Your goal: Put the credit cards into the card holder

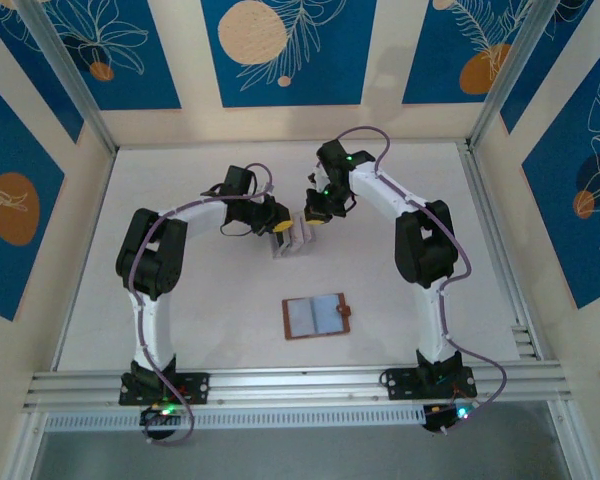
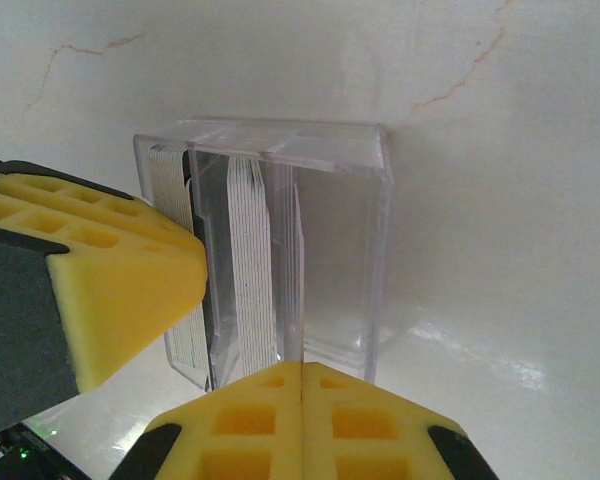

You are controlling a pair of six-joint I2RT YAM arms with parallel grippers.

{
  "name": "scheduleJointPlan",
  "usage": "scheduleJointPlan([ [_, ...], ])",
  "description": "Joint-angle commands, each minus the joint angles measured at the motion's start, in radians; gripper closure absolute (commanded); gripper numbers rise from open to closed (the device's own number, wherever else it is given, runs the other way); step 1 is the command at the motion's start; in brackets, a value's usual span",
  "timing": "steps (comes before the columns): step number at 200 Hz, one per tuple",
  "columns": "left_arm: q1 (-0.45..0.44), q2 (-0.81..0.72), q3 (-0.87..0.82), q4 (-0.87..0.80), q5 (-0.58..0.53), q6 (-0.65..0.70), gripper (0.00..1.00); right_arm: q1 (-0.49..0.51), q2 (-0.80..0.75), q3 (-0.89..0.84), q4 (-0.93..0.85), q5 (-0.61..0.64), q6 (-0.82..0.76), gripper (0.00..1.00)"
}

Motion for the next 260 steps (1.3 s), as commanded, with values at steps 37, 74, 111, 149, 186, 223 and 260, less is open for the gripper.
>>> scheduleJointPlan([
  [37,-0.013,0.03,-0.011,-0.009,-0.006,0.023,0.85,0.015,0.045,0.029,-0.014,-0.021,-0.005,0.99],
  [74,-0.012,0.031,-0.012,-0.007,-0.005,0.025,0.85,0.011,0.049,0.025,-0.004,-0.047,0.002,0.91],
  [111,-0.012,0.028,-0.013,-0.008,-0.005,0.025,0.85,0.011,0.052,0.022,0.002,-0.063,0.007,0.88],
  [149,-0.011,0.028,-0.014,-0.008,-0.005,0.025,0.85,0.009,0.053,0.018,0.006,-0.069,0.009,0.85],
  [186,-0.011,0.027,-0.013,-0.008,-0.005,0.024,0.85,0.008,0.05,0.014,0.009,-0.076,0.01,0.85],
  [223,-0.011,0.023,-0.013,-0.009,-0.005,0.024,0.85,0.008,0.041,0.016,0.004,-0.067,0.009,0.92],
  [260,-0.003,0.0,-0.005,-0.004,0.018,0.016,0.85,0.008,0.008,0.012,-0.005,-0.034,0.006,1.0],
])
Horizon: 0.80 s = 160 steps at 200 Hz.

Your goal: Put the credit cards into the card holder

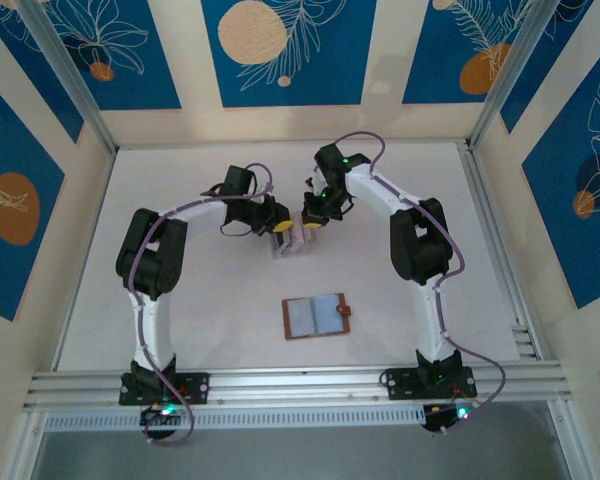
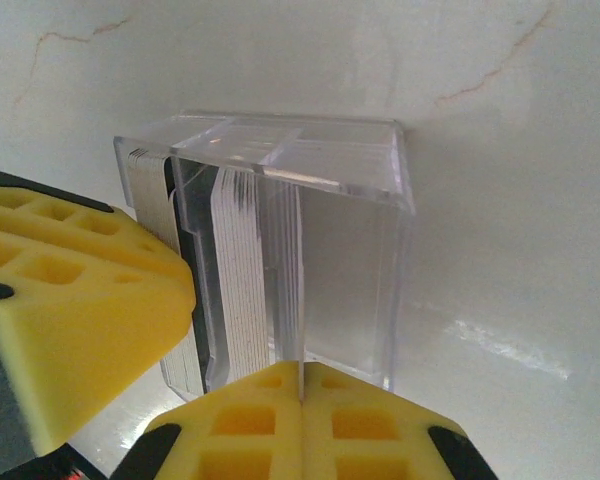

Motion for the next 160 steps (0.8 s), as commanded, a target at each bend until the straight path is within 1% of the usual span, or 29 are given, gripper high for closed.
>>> scheduleJointPlan([
  [1,-0.002,0.0,-0.004,-0.004,0.018,0.016,0.85,0.005,-0.042,0.005,-0.015,0.014,-0.001,1.0],
  [34,0.021,-0.062,0.019,-0.037,0.029,0.023,0.84,-0.001,-0.093,-0.004,-0.011,0.062,0.007,1.0],
  [71,0.062,-0.181,-0.001,-0.073,0.023,0.03,0.83,-0.01,-0.156,-0.015,-0.003,0.113,0.024,1.0],
  [101,0.08,-0.291,-0.034,-0.166,-0.011,0.095,0.82,-0.016,-0.238,-0.061,0.015,0.173,0.041,1.0],
  [112,0.078,-0.336,-0.058,-0.194,-0.016,0.118,0.82,-0.016,-0.285,-0.097,0.031,0.188,0.046,1.0],
  [131,0.064,-0.425,-0.14,-0.24,-0.032,0.159,0.81,-0.014,-0.397,-0.206,0.074,0.197,0.05,1.0],
  [147,0.024,-0.49,-0.212,-0.296,-0.071,0.205,0.81,-0.011,-0.504,-0.326,0.124,0.176,0.05,1.0],
  [160,-0.033,-0.535,-0.276,-0.321,-0.098,0.222,0.81,-0.008,-0.598,-0.444,0.177,0.133,0.055,1.0],
])
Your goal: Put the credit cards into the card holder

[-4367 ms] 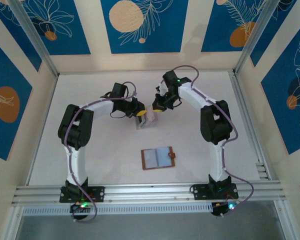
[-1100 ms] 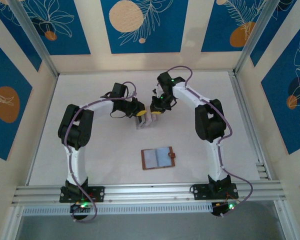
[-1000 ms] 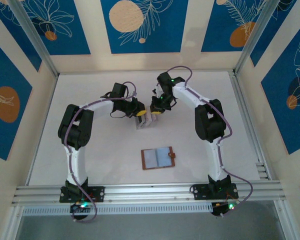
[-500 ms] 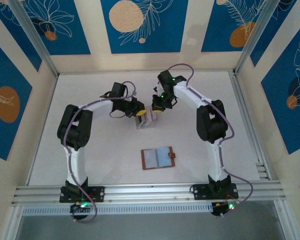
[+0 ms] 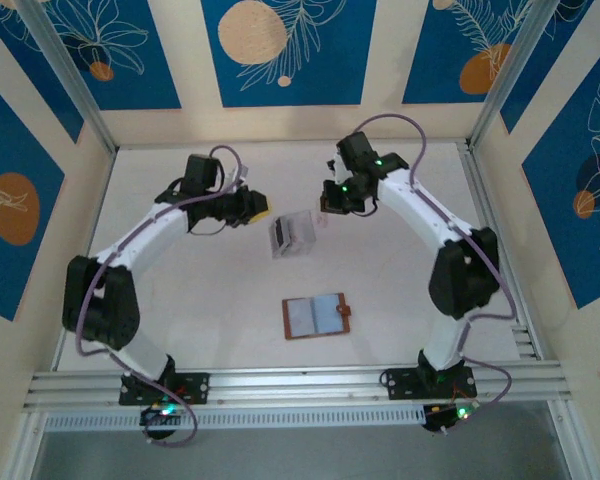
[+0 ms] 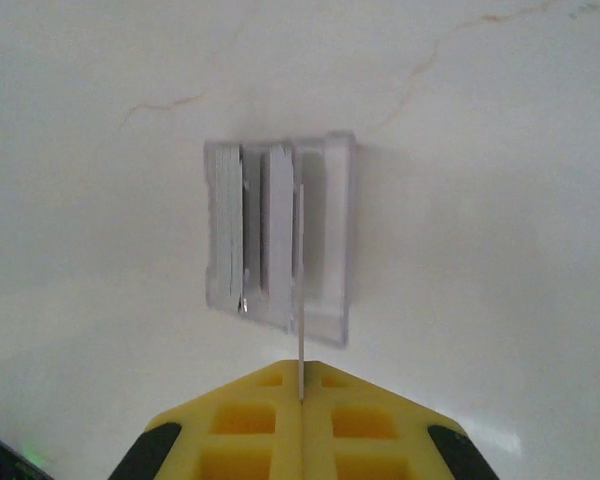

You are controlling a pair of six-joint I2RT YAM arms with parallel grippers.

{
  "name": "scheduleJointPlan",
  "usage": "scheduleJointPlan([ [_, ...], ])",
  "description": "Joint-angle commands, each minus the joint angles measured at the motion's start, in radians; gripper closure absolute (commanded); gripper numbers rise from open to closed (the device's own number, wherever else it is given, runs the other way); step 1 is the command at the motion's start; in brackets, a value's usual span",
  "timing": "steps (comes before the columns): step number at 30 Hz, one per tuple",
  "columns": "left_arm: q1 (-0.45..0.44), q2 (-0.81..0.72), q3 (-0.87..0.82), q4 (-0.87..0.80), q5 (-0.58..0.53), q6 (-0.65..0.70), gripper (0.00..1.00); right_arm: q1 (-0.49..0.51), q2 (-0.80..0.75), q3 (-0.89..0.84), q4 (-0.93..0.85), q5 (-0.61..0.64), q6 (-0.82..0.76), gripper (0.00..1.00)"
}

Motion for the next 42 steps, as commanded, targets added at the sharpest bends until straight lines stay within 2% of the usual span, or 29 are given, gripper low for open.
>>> scheduleJointPlan([
  [1,-0.089,-0.071,-0.115,-0.138,-0.062,0.09,0.81,0.004,-0.162,-0.181,0.086,-0.049,0.016,1.0],
  [5,-0.237,-0.124,-0.22,-0.138,-0.132,0.079,0.8,0.026,-0.359,-0.438,0.199,-0.177,0.022,1.0],
  [9,-0.363,-0.095,-0.274,-0.077,-0.158,0.034,0.79,0.047,-0.497,-0.665,0.288,-0.308,0.035,1.0],
  [15,-0.451,0.053,-0.257,-0.01,-0.151,0.011,0.79,0.066,-0.593,-0.911,0.452,-0.453,0.117,1.0],
  [24,-0.464,0.168,-0.221,-0.04,-0.185,0.036,0.8,0.083,-0.58,-1.026,0.512,-0.468,0.157,0.99],
  [42,-0.446,0.161,-0.262,-0.113,-0.277,0.071,0.81,0.132,-0.4,-1.043,0.567,-0.501,0.151,0.98],
])
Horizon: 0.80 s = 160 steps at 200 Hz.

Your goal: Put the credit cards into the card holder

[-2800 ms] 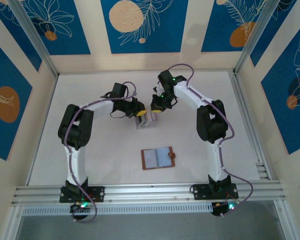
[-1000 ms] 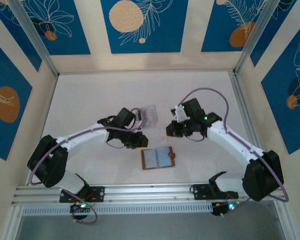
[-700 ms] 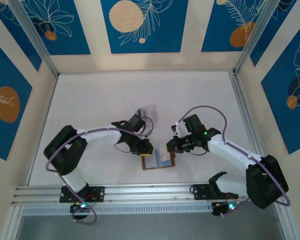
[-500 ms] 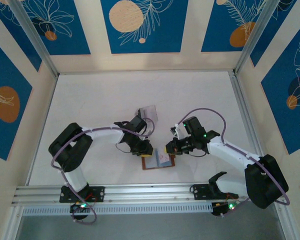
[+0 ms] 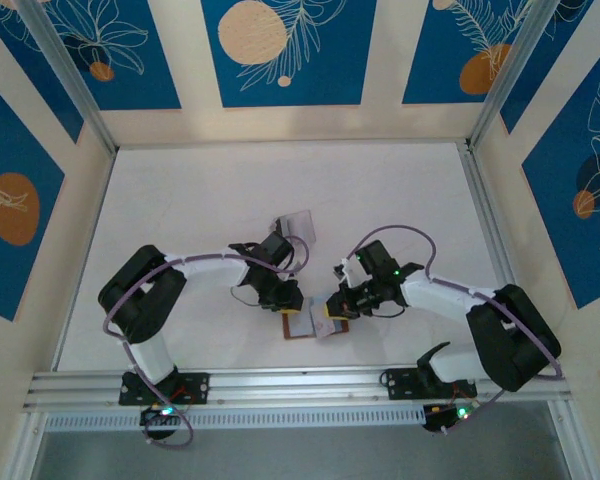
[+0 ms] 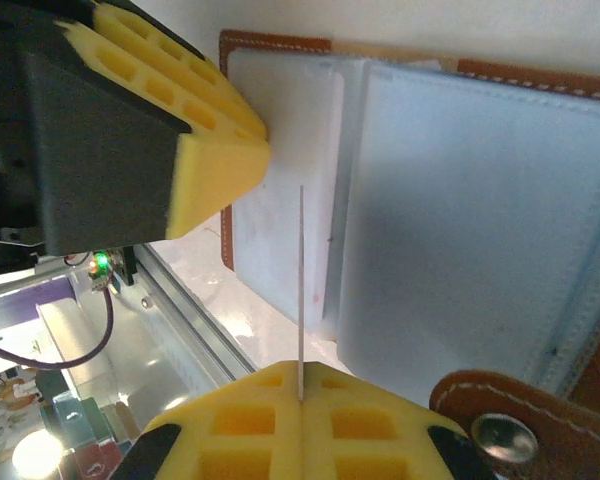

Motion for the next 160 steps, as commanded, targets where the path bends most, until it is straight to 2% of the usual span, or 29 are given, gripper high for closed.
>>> scheduleJointPlan([
  [1,0.011,-0.007,-0.017,-0.062,-0.049,0.025,0.81,0.01,0.029,0.002,0.014,-0.036,0.0,0.98],
  [160,0.014,-0.026,-0.04,-0.049,-0.042,0.03,0.81,0.005,0.157,0.05,0.052,-0.078,-0.017,0.98],
])
